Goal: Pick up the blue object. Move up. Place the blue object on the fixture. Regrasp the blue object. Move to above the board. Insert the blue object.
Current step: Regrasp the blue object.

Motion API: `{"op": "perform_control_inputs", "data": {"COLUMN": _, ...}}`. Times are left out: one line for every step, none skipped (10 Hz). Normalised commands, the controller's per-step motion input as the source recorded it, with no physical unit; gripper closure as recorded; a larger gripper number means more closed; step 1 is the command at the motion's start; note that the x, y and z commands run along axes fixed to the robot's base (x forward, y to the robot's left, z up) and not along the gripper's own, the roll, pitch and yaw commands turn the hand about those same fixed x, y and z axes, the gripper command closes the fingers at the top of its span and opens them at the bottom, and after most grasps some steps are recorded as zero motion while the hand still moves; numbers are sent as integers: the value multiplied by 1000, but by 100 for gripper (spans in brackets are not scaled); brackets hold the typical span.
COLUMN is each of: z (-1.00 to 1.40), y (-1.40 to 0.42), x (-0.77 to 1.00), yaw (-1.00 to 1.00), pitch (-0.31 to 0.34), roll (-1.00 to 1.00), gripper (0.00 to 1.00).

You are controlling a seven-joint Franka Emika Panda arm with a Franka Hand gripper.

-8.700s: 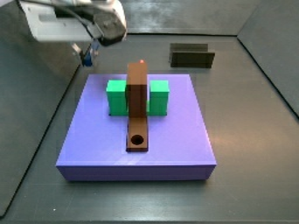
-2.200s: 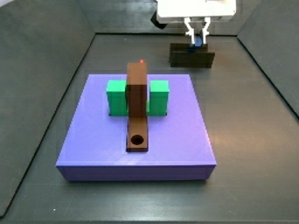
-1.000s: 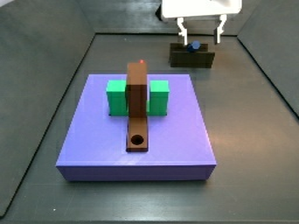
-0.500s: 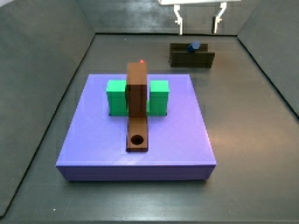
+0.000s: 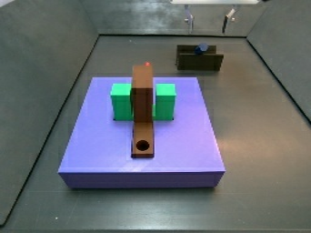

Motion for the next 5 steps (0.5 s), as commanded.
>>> {"op": "perform_control_inputs", "data": {"z": 0, "y": -109, "x": 77, "yaw": 0, "pitch": 0, "roll": 1000, "gripper": 0}}
{"op": "perform_control_inputs", "data": {"z": 0, "y": -111, "x": 80, "yaw": 0, "pitch": 0, "roll": 1000, "gripper": 0}}
{"op": "perform_control_inputs", "data": {"z": 0, "y": -149, "x": 0, "yaw": 34, "pitch": 0, "roll": 1000, "gripper": 0}}
{"op": "perform_control_inputs", "data": {"z": 0, "y": -169, "x": 0, "yaw": 63, "pitch": 0, "roll": 1000, "gripper": 0}}
{"op": "perform_control_inputs", "data": {"z": 0, "y": -291, "x": 0, "yaw": 163, "pitch": 0, "roll": 1000, "gripper": 0}}
